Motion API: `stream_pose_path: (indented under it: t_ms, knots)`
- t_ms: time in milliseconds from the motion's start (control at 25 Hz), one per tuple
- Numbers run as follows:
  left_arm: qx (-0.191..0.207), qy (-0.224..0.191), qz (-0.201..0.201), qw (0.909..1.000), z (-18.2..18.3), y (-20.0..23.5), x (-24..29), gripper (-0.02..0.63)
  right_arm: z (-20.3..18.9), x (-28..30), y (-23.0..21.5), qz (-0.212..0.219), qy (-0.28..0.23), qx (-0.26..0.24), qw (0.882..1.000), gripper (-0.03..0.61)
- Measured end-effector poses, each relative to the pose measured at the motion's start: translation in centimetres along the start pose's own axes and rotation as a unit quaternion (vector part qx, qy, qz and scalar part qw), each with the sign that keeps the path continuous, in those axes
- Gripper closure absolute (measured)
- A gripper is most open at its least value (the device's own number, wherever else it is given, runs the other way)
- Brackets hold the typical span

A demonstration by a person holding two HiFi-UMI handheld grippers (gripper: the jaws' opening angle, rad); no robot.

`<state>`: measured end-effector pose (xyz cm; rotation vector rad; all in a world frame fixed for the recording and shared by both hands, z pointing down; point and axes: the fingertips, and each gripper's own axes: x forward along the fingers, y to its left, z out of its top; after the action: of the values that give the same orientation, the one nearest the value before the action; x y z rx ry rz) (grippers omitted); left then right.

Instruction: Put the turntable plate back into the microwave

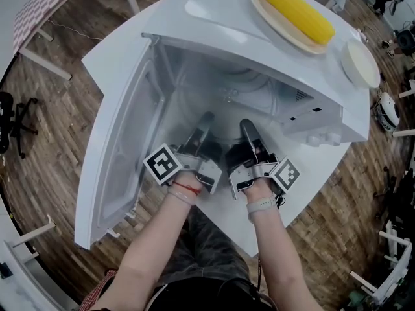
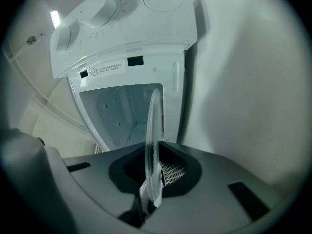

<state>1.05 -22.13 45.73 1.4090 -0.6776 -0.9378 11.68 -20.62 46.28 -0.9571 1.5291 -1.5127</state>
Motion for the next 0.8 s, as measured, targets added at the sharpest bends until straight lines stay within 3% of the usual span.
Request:
stream_pose_path:
  t_ms: [160, 600, 800]
  knots:
    - [-0.007, 0.007, 0.001, 0.9999, -0.3, 0.0, -0.3, 0.581, 0.8, 0.7, 0.3, -0.001, -0.003, -0.019, 1.000, 0.535]
    - [0.001, 0.024, 0.015, 0.9996, -1.1, -0.3, -1.1, 0.577, 1.7, 1.5, -0.3, -0.018, -0.026, -0.010, 0.999, 0.537]
    - [-0.022, 0.018, 0.021, 0.9994, -1.9, 0.3, -1.7, 0.577, 2.3, 1.3, -0.8, -0.030, -0.033, -0.007, 0.999, 0.537]
